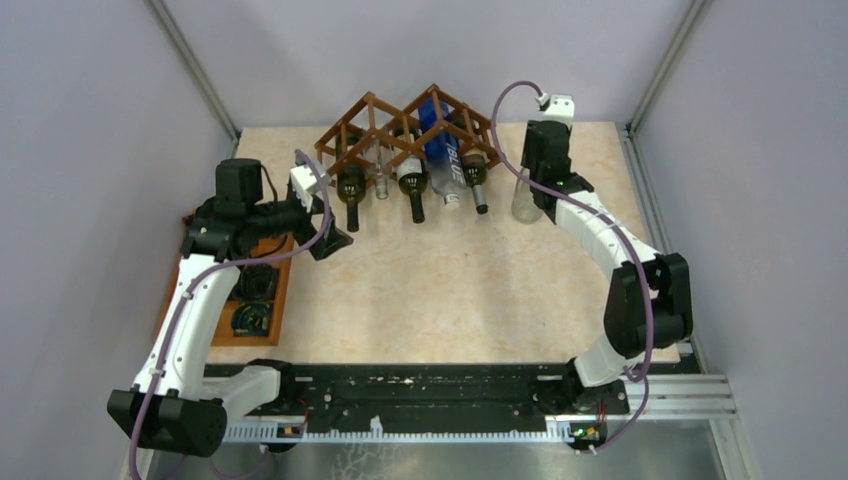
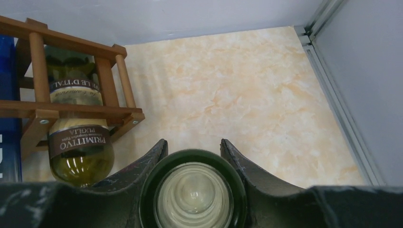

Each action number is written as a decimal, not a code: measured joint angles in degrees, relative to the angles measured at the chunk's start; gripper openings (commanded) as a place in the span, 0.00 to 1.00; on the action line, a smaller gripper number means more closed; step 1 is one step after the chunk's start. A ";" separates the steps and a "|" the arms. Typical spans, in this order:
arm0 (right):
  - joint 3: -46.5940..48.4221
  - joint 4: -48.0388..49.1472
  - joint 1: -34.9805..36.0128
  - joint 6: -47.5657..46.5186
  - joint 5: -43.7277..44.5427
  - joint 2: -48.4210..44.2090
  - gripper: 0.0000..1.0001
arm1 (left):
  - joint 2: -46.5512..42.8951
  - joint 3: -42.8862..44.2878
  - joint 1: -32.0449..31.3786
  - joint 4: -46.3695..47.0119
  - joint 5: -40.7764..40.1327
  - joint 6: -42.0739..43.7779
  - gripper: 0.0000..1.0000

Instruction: Take the wine bottle off the wine rack

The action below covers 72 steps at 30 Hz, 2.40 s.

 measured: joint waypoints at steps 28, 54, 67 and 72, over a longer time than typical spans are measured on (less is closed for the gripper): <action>14.01 -7.91 -0.28 7.10 2.97 -5.14 0.99 | 0.39 0.55 -0.02 -0.02 -0.68 -0.13 0.99; 23.74 -25.16 11.23 18.82 -24.41 8.72 0.99 | 0.63 1.99 0.00 0.24 -0.70 -1.20 0.99; 23.74 -23.26 10.80 21.42 -28.81 17.97 0.98 | 0.48 2.69 0.00 0.00 -0.85 -0.87 0.99; 23.30 -22.64 9.88 22.58 -30.40 20.61 0.98 | 0.48 2.69 0.00 0.00 -0.96 -0.31 0.99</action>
